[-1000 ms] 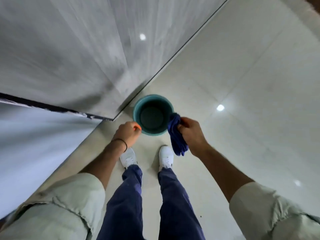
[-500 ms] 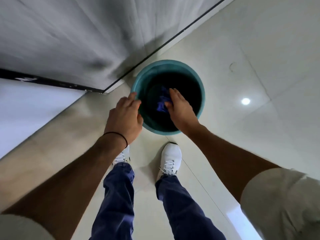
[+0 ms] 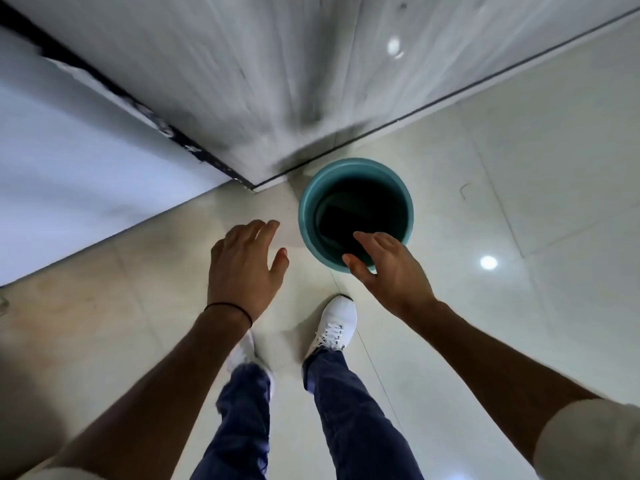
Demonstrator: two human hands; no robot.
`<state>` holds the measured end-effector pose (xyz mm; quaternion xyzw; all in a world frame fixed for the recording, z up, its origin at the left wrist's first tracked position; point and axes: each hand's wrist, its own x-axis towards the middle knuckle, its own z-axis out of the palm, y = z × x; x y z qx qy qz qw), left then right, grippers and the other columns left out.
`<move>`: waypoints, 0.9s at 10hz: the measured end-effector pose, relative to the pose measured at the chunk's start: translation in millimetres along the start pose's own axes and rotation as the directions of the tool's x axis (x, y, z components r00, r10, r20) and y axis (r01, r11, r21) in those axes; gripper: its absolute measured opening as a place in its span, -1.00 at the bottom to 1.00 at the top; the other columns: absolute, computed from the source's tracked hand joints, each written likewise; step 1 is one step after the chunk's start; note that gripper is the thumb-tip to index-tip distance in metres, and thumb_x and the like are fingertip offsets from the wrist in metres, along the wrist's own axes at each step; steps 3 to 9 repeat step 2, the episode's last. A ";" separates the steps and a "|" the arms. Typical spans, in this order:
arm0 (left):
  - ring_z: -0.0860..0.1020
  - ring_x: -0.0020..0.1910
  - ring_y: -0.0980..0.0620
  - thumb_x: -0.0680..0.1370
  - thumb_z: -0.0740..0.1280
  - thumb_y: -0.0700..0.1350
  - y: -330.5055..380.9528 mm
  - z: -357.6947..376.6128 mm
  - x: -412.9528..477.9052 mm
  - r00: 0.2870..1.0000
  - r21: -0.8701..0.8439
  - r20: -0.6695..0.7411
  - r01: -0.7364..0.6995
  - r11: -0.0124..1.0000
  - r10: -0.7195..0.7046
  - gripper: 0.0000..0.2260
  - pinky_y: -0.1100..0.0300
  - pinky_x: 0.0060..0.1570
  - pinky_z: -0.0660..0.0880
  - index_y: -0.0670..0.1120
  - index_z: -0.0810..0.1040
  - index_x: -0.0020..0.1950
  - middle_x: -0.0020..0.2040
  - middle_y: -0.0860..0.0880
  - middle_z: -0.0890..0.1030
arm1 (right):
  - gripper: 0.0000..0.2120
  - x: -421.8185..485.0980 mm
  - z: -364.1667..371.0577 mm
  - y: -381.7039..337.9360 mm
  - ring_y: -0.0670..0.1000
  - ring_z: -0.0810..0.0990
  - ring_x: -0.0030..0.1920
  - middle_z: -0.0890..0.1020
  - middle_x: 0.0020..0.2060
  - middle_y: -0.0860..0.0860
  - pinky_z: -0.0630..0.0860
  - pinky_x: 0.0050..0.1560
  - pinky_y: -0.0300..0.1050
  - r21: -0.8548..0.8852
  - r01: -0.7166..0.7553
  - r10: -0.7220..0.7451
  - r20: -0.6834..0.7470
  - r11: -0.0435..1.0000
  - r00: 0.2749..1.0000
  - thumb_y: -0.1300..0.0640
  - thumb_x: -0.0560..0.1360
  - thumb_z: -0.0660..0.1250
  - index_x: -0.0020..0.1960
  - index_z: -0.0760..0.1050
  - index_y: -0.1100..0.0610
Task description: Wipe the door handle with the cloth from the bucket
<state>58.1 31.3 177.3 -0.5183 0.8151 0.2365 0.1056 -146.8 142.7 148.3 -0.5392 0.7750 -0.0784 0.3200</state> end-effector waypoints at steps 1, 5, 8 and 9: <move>0.48 0.29 -0.13 0.56 0.27 0.02 4.9 -48.6 -41.3 0.996 -0.050 -0.085 0.008 0.999 -0.012 -0.61 -0.08 0.23 0.43 -0.02 0.44 0.37 0.29 -0.06 0.55 | -0.50 -23.7 -39.8 -44.4 0.13 0.52 0.27 0.61 0.22 0.11 0.49 0.24 0.06 -0.021 0.077 -0.078 -0.073 0.997 0.994 -0.15 0.57 0.25 0.38 0.44 0.15; 0.50 0.28 -0.10 0.55 0.24 0.05 -6.2 -89.2 -86.0 0.978 -0.079 -0.207 0.015 0.997 -0.031 -0.62 -0.05 0.24 0.44 -0.01 0.46 0.36 0.29 -0.04 0.57 | -0.49 -49.6 -69.9 -100.5 0.17 0.51 0.26 0.62 0.18 0.13 0.48 0.25 0.11 0.006 0.125 -0.122 -0.176 0.992 0.977 -0.16 0.55 0.24 0.34 0.47 0.16; 0.50 0.28 -0.10 0.55 0.24 0.05 -6.2 -89.2 -86.0 0.978 -0.079 -0.207 0.015 0.997 -0.031 -0.62 -0.05 0.24 0.44 -0.01 0.46 0.36 0.29 -0.04 0.57 | -0.49 -49.6 -69.9 -100.5 0.17 0.51 0.26 0.62 0.18 0.13 0.48 0.25 0.11 0.006 0.125 -0.122 -0.176 0.992 0.977 -0.16 0.55 0.24 0.34 0.47 0.16; 0.50 0.28 -0.10 0.55 0.24 0.05 -6.2 -89.2 -86.0 0.978 -0.079 -0.207 0.015 0.997 -0.031 -0.62 -0.05 0.24 0.44 -0.01 0.46 0.36 0.29 -0.04 0.57 | -0.49 -49.6 -69.9 -100.5 0.17 0.51 0.26 0.62 0.18 0.13 0.48 0.25 0.11 0.006 0.125 -0.122 -0.176 0.992 0.977 -0.16 0.55 0.24 0.34 0.47 0.16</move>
